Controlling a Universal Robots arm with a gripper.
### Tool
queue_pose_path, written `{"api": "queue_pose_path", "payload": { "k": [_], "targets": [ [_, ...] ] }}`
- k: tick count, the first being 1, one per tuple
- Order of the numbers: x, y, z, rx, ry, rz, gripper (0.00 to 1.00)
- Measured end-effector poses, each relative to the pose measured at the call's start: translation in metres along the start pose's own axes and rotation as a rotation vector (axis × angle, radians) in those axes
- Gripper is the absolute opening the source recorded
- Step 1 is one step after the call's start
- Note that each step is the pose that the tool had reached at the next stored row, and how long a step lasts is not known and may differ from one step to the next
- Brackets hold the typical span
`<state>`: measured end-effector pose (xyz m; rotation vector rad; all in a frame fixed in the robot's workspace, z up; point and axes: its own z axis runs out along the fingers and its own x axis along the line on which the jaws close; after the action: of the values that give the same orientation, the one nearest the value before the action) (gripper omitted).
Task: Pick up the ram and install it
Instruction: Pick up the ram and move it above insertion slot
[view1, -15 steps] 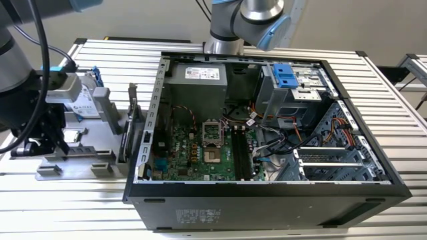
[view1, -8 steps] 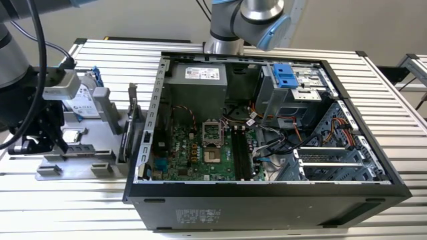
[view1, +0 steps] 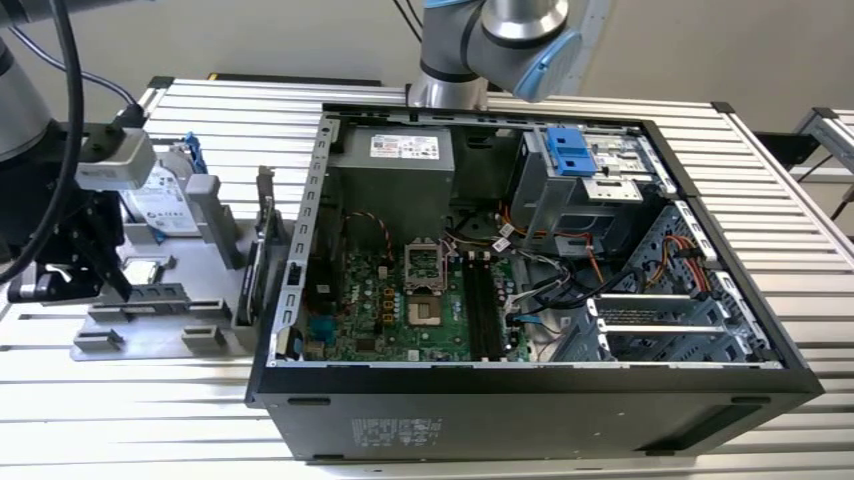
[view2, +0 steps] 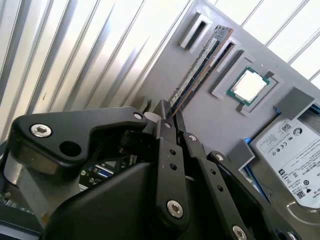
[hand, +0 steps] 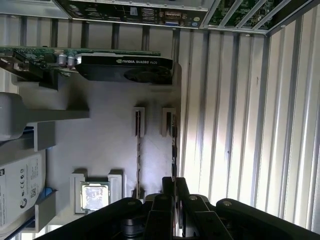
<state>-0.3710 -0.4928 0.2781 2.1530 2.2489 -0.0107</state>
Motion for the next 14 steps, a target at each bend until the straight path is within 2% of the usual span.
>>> {"api": "queue_pose_path", "payload": {
  "k": [14],
  "targets": [
    [-0.0003, 0.0002, -0.0134, 0.0000, 0.0000, 0.000, 0.00]
  ]
}}
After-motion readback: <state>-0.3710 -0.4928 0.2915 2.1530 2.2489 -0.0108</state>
